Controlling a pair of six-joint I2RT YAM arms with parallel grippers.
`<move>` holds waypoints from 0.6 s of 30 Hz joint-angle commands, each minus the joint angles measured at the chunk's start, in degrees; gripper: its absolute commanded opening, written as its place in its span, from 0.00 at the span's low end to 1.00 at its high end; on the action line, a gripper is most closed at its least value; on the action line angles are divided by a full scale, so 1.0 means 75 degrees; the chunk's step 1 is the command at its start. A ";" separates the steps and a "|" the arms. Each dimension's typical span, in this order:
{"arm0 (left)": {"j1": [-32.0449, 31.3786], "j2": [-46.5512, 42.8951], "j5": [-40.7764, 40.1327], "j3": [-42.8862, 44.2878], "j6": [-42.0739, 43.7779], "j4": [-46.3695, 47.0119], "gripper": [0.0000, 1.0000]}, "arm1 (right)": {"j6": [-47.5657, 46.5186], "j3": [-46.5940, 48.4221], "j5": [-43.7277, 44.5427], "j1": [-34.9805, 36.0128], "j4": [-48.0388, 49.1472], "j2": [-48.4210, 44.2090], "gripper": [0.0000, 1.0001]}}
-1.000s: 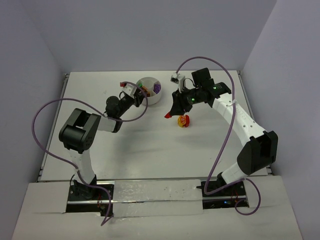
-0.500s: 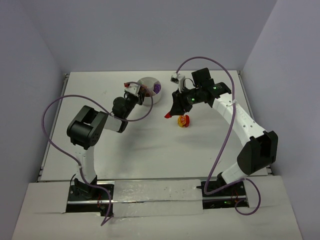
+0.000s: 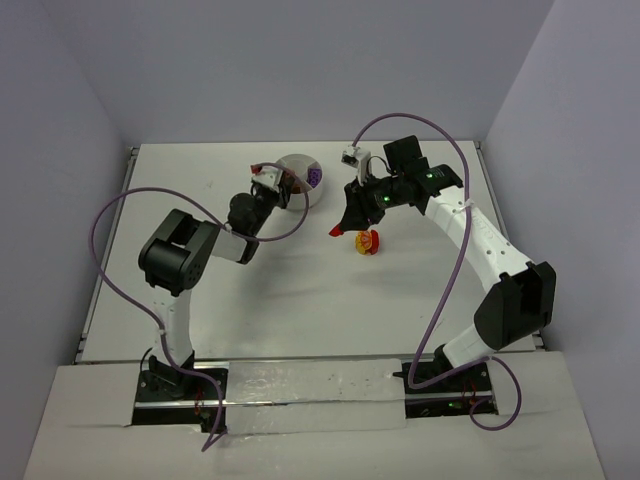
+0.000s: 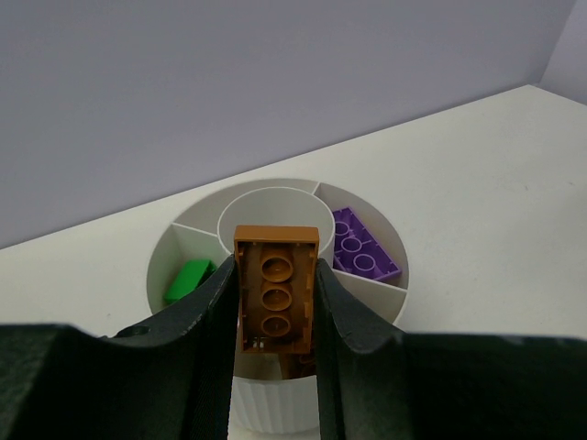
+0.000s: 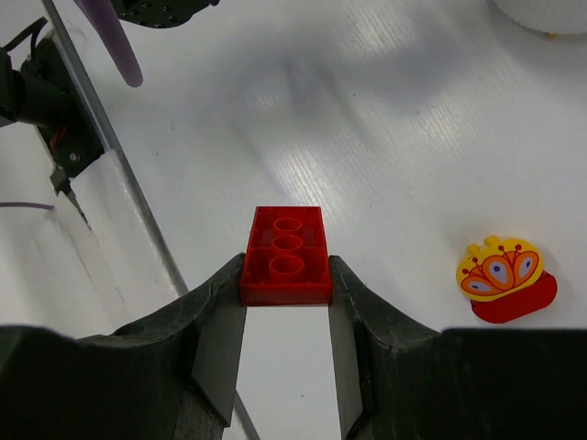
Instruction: Sort the legos into containers by color
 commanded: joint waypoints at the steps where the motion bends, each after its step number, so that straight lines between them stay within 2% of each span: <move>1: -0.0085 0.0149 -0.0090 0.0337 -0.0017 0.3185 0.06 | -0.0062 0.0071 -0.0135 -0.0054 0.0092 -0.0056 0.00; 3: -0.0128 0.0171 -0.0078 0.0389 -0.0017 0.3183 0.10 | -0.0052 0.0073 -0.0163 -0.0054 0.0092 -0.0048 0.00; 8: -0.0171 0.0191 -0.0121 0.0395 0.0007 0.3212 0.31 | -0.0073 0.0060 -0.0173 -0.0054 0.0092 -0.0080 0.00; 16: -0.0202 0.0012 -0.0102 0.0201 0.0030 0.3267 0.42 | -0.0097 0.0063 -0.0220 -0.0054 0.0089 -0.0072 0.00; 18: -0.0218 -0.0053 -0.0090 0.0147 0.0030 0.3267 0.48 | -0.0085 0.0086 -0.0235 -0.0054 0.0092 -0.0072 0.00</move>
